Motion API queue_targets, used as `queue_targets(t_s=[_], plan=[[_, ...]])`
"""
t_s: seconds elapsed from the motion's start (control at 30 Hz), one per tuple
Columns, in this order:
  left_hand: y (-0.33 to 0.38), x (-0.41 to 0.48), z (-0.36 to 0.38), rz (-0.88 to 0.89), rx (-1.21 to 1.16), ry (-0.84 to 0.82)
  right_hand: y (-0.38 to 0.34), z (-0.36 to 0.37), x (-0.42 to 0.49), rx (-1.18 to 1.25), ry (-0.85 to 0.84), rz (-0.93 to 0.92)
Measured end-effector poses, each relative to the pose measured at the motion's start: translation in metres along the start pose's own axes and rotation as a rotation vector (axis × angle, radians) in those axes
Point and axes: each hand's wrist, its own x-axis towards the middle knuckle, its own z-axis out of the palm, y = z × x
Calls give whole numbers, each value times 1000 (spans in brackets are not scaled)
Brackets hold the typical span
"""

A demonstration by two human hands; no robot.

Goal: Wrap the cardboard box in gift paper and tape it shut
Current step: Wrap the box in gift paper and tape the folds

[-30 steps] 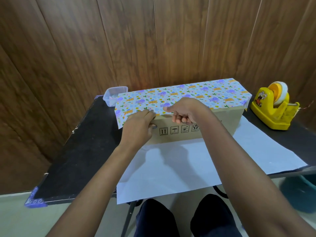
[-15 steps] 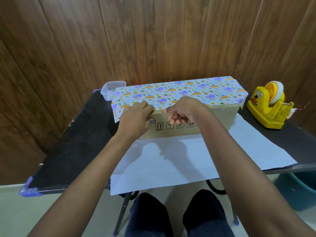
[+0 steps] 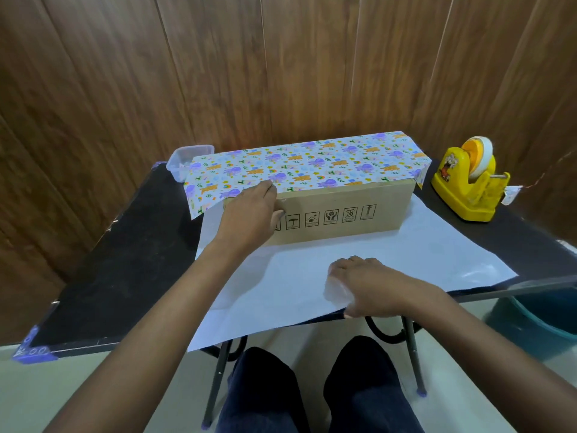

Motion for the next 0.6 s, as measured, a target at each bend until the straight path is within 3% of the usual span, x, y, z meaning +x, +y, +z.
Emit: queue_targets(t_s=[0.17, 0.33, 0.47, 0.6], plan=[[-3, 8, -26, 42, -128, -162, 8, -40, -5, -98, 272, 25], [-11, 23, -52, -28, -364, -412, 19, -91, 5, -17, 508, 75], [-25, 35, -66, 19, -461, -611, 32, -115, 31, 74, 514, 58], [-38, 49, -67, 58, -497, -580, 48, -134, 54, 274, 432, -21]])
